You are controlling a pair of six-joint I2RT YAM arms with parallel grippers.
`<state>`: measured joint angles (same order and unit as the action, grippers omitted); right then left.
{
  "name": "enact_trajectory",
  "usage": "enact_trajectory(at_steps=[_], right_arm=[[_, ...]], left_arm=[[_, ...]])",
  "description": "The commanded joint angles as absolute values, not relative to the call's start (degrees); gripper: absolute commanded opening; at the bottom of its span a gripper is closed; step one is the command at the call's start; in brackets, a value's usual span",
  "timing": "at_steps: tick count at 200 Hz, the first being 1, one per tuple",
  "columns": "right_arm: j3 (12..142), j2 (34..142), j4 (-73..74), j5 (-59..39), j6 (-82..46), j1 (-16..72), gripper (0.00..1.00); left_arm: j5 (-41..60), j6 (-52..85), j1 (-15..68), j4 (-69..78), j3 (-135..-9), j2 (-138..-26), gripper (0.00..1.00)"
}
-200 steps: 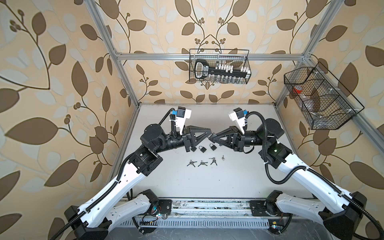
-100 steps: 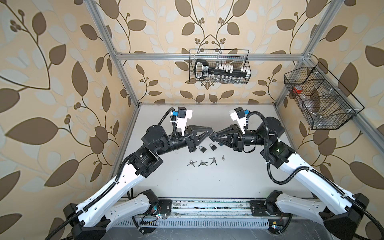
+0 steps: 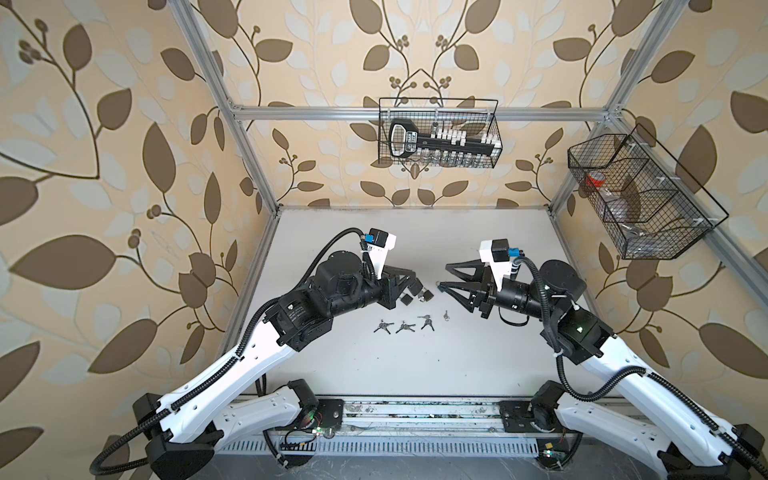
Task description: Lock with the key
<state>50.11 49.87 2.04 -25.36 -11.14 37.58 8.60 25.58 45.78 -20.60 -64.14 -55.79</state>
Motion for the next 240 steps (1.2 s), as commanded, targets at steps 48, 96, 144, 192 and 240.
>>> enact_trajectory(at_steps=[48,96,144,192,240], right_arm=[[41.4,49.4,9.6,-9.7,-9.9,44.1,0.52],[40.7,54.0,15.7,-12.4,-9.4,48.3,0.52],[44.3,60.1,16.4,-9.4,-9.8,51.4,0.47],[45.2,61.9,17.1,-7.8,-10.4,51.5,0.29],[44.7,62.1,16.8,-7.8,-10.6,51.5,0.11]], left_arm=[[2.7,28.4,45.8,-17.8,-66.4,-52.5,0.0],[3.1,28.9,45.9,-17.6,-66.4,-52.2,0.0],[3.8,29.1,45.8,-17.5,-66.4,-52.2,0.0],[3.8,29.1,45.8,-18.0,-66.3,-51.9,0.0],[3.7,29.1,45.8,-17.7,-65.9,-51.6,0.0]])
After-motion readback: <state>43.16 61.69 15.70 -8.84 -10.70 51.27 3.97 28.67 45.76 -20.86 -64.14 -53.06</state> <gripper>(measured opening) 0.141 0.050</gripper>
